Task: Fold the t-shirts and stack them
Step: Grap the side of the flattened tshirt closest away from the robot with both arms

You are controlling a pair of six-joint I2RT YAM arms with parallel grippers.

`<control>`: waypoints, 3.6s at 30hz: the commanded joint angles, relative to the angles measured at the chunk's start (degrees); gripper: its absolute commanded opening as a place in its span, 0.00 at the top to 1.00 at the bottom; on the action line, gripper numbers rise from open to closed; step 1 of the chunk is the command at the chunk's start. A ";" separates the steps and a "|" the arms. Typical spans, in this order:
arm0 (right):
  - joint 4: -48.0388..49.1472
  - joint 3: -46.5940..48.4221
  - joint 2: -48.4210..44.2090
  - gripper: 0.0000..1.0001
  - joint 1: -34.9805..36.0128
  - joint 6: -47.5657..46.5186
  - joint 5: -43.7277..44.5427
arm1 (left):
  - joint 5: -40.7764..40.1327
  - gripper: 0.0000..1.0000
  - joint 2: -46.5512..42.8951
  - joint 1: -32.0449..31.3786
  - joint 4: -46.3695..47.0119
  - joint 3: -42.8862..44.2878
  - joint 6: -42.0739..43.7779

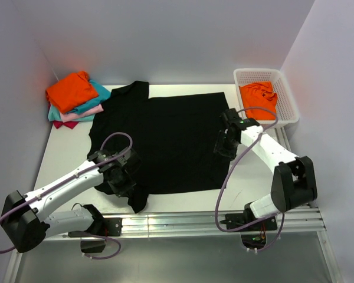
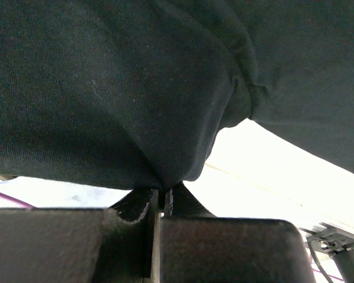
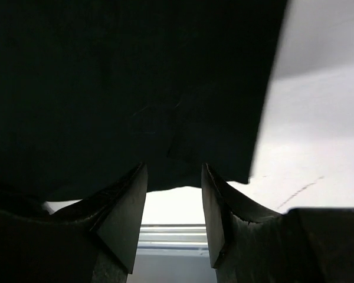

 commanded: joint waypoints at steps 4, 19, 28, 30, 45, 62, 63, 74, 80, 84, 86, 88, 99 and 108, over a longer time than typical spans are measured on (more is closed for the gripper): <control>2.37 -0.15 3.89 0.52 7.86 4.39 1.26 | 0.82 1.00 -1.67 -0.05 2.94 -2.32 0.88; 7.21 -4.99 9.25 0.59 9.46 6.94 3.64 | 0.55 1.00 -7.91 2.32 0.49 -5.31 2.46; 6.77 -3.50 12.16 0.63 10.86 8.44 3.99 | 0.55 1.00 -8.53 6.88 0.57 -5.66 7.56; 6.42 -3.58 12.25 0.67 11.04 8.70 3.99 | 0.73 1.00 -8.26 7.77 0.75 -5.75 8.96; -0.61 -2.09 8.13 0.90 11.13 8.26 10.66 | 1.70 1.00 -7.47 16.03 2.94 -6.72 16.87; 0.44 -4.99 6.01 0.93 10.60 8.35 9.70 | 1.26 1.00 -7.21 17.97 2.68 -6.19 18.90; 0.53 -5.42 6.01 1.00 10.60 8.26 9.70 | 1.26 1.00 -7.38 18.05 2.59 -6.19 18.81; -0.43 -15.53 -7.52 1.00 0.85 12.83 9.61 | -1.03 1.00 -7.82 18.84 1.19 -3.38 19.16; -1.58 -18.34 -10.70 1.00 -4.16 13.80 10.85 | -0.59 1.00 -5.45 19.11 2.94 -1.80 19.87; -1.23 -19.75 -8.32 1.00 -6.01 13.36 11.11 | -0.85 1.00 -4.57 19.20 3.21 -0.66 19.87; -0.53 -21.16 -8.41 1.00 -8.99 12.75 11.20 | -1.20 1.00 -4.39 19.20 2.95 -0.04 19.87; -0.08 -21.69 -8.32 1.00 -12.76 11.26 11.98 | -1.47 1.00 -4.39 19.46 2.68 0.40 20.04; -0.79 -18.44 -4.99 1.00 -19.63 9.93 11.63 | -1.73 1.00 -4.66 21.57 2.77 0.40 19.87; -2.80 -12.13 -6.12 1.00 -21.75 7.48 14.71 | -2.08 1.00 -4.22 21.83 1.37 3.11 19.07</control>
